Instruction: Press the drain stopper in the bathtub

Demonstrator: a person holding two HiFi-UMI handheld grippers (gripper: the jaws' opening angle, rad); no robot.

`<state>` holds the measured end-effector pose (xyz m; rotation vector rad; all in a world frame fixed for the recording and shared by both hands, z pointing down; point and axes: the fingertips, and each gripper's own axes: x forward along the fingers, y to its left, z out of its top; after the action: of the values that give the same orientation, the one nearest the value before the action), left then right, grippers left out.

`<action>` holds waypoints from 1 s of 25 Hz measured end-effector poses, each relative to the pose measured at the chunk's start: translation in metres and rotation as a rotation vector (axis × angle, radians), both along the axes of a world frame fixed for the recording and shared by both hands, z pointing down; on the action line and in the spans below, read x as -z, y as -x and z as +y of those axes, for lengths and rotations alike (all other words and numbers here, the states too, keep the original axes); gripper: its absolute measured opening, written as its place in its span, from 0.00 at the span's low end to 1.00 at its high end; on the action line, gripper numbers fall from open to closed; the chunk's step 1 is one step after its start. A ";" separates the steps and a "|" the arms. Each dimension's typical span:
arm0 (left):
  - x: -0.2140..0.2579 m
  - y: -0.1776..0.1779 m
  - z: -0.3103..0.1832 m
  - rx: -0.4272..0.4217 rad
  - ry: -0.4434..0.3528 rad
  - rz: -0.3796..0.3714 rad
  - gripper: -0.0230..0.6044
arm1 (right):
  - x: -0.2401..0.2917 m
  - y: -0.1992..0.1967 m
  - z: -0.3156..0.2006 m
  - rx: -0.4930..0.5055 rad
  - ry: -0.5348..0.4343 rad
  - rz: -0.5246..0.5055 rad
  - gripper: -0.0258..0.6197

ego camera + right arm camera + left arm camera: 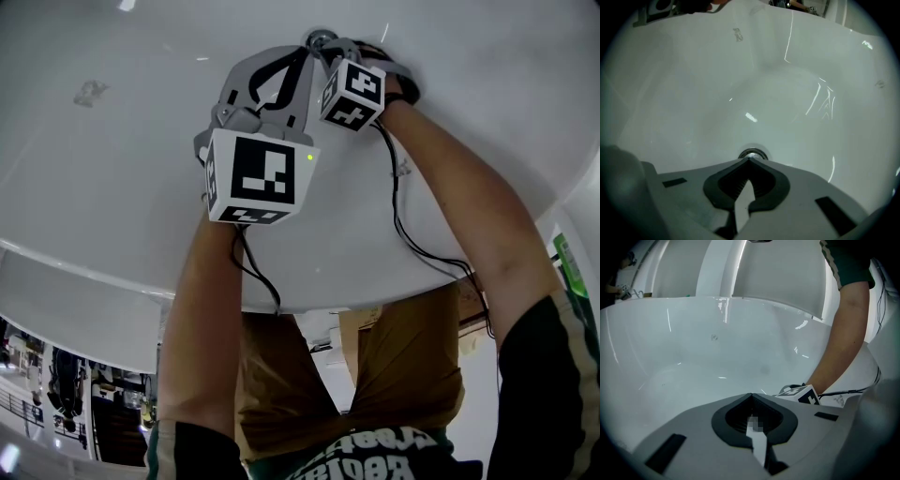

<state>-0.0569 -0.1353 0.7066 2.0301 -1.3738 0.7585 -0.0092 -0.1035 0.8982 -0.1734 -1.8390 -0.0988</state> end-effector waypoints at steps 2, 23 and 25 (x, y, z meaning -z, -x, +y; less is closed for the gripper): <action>0.003 0.005 0.001 0.009 0.007 -0.008 0.05 | 0.006 0.003 -0.002 0.008 -0.008 -0.009 0.05; 0.070 -0.006 0.018 0.020 0.012 0.011 0.05 | 0.112 0.009 -0.023 -0.043 -0.042 -0.084 0.05; 0.080 -0.006 0.017 0.012 0.008 0.003 0.05 | 0.125 0.008 -0.025 -0.061 -0.039 -0.093 0.05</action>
<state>-0.0505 -0.1178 0.6270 2.0149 -1.3775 0.7538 -0.0172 -0.1280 0.7727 -0.0863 -1.9320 -0.1015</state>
